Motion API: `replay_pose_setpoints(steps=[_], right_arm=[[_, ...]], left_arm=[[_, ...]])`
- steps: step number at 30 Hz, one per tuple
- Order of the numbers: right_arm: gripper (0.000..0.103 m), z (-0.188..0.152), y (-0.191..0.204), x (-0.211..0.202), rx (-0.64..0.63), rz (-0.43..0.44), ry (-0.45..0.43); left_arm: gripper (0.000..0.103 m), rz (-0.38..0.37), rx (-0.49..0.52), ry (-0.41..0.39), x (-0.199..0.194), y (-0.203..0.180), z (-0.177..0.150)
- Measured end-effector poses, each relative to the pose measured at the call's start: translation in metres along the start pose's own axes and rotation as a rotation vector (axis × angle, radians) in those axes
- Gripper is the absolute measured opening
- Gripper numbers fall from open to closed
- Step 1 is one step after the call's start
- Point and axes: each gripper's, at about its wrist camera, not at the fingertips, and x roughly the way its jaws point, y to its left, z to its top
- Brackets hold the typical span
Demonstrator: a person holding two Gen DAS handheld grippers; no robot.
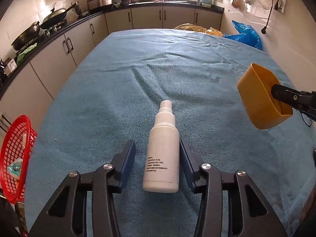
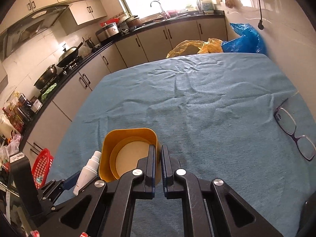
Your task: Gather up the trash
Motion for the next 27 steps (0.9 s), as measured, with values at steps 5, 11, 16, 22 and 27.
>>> replay_pose_setpoints(steps=[5,11,16,22,27], right_arm=[[0.006,-0.004,0.009,0.002,-0.032,-0.004,0.001],[0.006,-0.008,0.018,0.003,-0.068,-0.016,-0.008],[0.006,-0.011,0.021,0.007,-0.081,-0.028,-0.006],[0.006,-0.013,0.022,0.011,-0.089,-0.033,0.003],[0.006,-0.013,0.023,0.012,-0.09,-0.033,0.005]], left_arm=[[0.029,-0.011,-0.018,-0.051,-0.001,0.004,-0.002],[0.029,-0.025,-0.051,-0.09,-0.008,0.013,0.0],[0.029,-0.015,-0.067,-0.129,-0.015,0.017,0.001],[0.029,-0.01,-0.075,-0.145,-0.018,0.02,0.001],[0.029,-0.014,-0.077,-0.147,-0.019,0.019,0.002]])
